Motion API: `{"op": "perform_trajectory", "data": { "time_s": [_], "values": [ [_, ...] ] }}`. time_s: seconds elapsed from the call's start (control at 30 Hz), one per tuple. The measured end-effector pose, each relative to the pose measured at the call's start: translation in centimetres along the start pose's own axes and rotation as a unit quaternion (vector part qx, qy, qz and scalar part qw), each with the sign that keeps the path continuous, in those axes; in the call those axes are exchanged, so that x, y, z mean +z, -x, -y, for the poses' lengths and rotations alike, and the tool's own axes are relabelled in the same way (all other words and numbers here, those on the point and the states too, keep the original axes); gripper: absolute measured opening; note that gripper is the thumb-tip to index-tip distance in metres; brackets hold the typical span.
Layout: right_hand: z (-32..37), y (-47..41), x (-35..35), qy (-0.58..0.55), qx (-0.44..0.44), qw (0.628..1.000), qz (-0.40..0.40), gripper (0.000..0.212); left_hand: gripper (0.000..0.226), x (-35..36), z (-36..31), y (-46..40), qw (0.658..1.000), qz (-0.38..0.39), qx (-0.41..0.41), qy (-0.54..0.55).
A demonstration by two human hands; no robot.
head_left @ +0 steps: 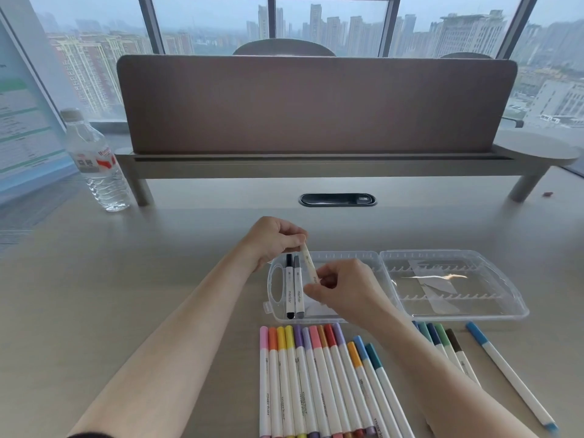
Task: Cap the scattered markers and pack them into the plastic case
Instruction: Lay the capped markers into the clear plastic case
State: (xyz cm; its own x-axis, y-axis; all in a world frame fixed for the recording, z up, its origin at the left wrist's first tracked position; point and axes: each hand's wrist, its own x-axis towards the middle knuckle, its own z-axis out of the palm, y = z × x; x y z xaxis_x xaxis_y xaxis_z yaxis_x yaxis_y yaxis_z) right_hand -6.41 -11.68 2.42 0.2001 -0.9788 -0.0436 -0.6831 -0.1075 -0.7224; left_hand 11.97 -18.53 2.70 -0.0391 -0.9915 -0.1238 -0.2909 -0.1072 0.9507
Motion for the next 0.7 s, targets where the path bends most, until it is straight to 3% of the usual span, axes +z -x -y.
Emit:
{"op": "perform_trajectory", "data": {
  "time_s": [0.23, 0.43, 0.6, 0.7],
  "values": [
    [0.1, -0.6, 0.6, 0.038, 0.016, 0.999, -0.003, 0.048, 0.012, 1.0, 0.3, -1.0, 0.991, -0.024, 0.017, -0.131],
    [-0.3, -0.8, 0.5, 0.067, 0.001, 0.998, 0.002, 0.043, 0.009, 1.1, -0.2, -1.6, 0.974, -0.027, 0.036, -0.224],
    [-0.4, -0.9, 0.5, 0.032, -0.008, 0.999, -0.013, 0.049, 0.008, 0.9, -0.2, -1.8, 0.976, -0.01, 0.023, -0.216],
    [-0.2, -1.1, 0.9, 0.037, -0.016, 0.999, -0.005, 0.041, 0.01, 1.0, -0.1, -1.8, 0.977, 0.001, 0.024, -0.213]
  ]
}}
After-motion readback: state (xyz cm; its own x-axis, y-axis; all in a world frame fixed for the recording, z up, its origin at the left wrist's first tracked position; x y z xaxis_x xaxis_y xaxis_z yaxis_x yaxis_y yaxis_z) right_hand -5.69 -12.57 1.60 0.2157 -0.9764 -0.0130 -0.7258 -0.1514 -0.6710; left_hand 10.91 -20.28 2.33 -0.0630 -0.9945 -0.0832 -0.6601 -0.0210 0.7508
